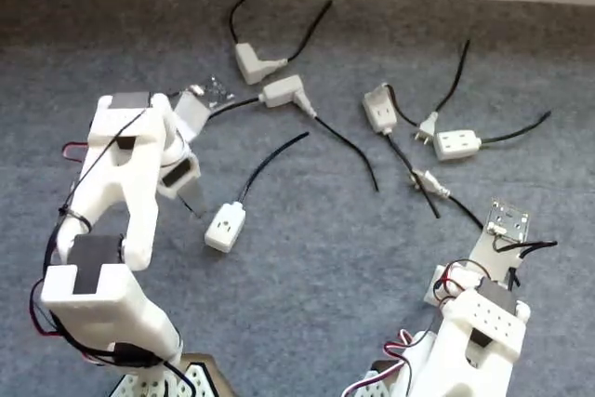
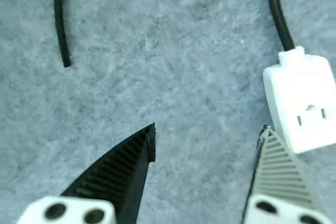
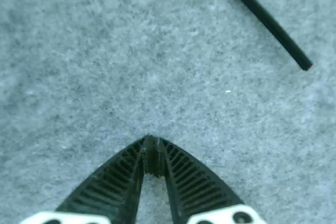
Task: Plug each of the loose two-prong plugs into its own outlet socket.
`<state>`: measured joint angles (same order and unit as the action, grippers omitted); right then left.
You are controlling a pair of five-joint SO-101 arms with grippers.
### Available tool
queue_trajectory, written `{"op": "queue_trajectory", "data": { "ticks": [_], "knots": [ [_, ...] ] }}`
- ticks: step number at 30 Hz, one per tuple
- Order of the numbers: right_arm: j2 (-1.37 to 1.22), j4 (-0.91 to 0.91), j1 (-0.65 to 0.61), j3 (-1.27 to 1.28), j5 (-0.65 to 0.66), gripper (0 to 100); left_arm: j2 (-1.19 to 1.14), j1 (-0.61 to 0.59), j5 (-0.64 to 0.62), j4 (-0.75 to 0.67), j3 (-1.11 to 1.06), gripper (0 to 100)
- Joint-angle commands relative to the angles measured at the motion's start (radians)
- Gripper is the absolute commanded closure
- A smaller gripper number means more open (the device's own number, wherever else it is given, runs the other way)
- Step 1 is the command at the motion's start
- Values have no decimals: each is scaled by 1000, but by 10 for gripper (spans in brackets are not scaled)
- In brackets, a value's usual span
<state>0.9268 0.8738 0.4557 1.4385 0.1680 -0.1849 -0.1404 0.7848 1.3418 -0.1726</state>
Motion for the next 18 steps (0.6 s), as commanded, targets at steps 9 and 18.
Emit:
{"op": "queue_trajectory", "data": {
  "ticks": [9, 18],
  "knots": [
    [13, -8, -13, -2, 8, 986, 13, 254, -97, 48, -64, 691],
    [13, -8, -13, -2, 8, 986, 13, 308, -132, -80, -214, 691]
  ]
}}
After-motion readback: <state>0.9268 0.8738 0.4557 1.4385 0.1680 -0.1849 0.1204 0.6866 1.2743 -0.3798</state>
